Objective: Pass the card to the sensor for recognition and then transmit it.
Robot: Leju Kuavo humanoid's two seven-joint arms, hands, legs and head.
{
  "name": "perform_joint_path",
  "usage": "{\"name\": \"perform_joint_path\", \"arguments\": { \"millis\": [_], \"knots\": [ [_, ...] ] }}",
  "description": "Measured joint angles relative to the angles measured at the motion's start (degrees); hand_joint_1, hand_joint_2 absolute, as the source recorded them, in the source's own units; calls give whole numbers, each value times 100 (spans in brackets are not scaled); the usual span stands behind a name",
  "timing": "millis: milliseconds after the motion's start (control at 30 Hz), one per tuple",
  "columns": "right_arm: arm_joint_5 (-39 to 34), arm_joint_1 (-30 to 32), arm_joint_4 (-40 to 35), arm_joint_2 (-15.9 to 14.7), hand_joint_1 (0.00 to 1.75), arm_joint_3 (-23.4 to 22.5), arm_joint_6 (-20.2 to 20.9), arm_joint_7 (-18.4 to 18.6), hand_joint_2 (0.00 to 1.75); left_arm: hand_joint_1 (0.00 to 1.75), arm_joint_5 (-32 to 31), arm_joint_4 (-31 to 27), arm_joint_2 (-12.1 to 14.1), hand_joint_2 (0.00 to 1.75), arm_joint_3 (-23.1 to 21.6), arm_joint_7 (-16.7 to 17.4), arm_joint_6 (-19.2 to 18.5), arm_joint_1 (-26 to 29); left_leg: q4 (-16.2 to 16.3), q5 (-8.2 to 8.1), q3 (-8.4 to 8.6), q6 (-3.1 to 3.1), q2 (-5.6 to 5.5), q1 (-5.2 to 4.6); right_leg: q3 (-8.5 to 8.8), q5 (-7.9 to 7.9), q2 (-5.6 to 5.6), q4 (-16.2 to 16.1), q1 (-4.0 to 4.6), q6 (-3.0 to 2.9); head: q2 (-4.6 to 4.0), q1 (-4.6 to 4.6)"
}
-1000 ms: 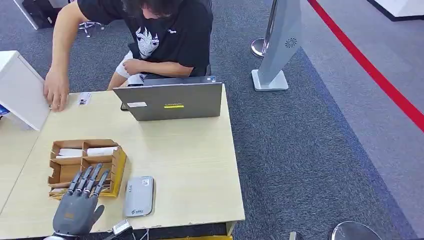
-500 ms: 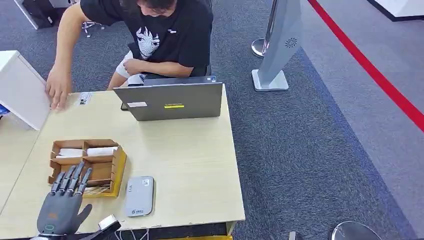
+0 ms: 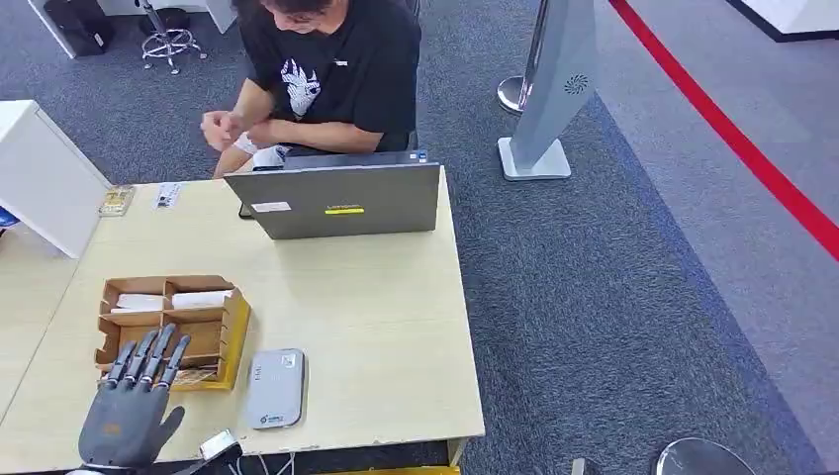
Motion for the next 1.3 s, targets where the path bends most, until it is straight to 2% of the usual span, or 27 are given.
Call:
{"name": "perform_joint_path", "arguments": {
  "millis": [267,300,333,367,400,1100,1300],
  "knots": [
    [11,0,0,0,0,0,7,0,175,0,-4,30,2,175,0,0,18,-2,0,0,0,0,0,0,0,0,0,0,0,0,2,2],
    [11,0,0,0,0,0,7,0,175,17,-7,33,2,175,0,0,20,-3,0,0,0,0,0,0,0,0,0,0,0,0,0,0],
    [11,0,0,0,0,0,7,0,175,157,-13,42,2,175,0,6,20,-5,0,0,0,0,0,0,0,0,0,0,0,0,0,0],
    [11,1,0,0,0,0,7,4,175,157,-15,55,2,175,2,22,20,-10,0,0,0,0,0,0,0,0,0,0,0,0,0,0],
    [13,0,0,0,0,0,7,15,175,175,-18,61,2,175,2,26,15,-10,0,0,0,0,0,0,0,0,0,0,0,0,0,2],
    [55,3,0,0,0,-13,-17,-15,175,175,61,122,0,175,24,44,15,-25,0,0,0,0,0,0,0,0,0,0,0,0,0,0],
    [55,1,0,0,0,-87,-17,-17,175,175,74,146,-13,175,31,-17,148,-28,0,0,0,0,0,0,0,0,0,0,0,0,0,2]
  ]
}}
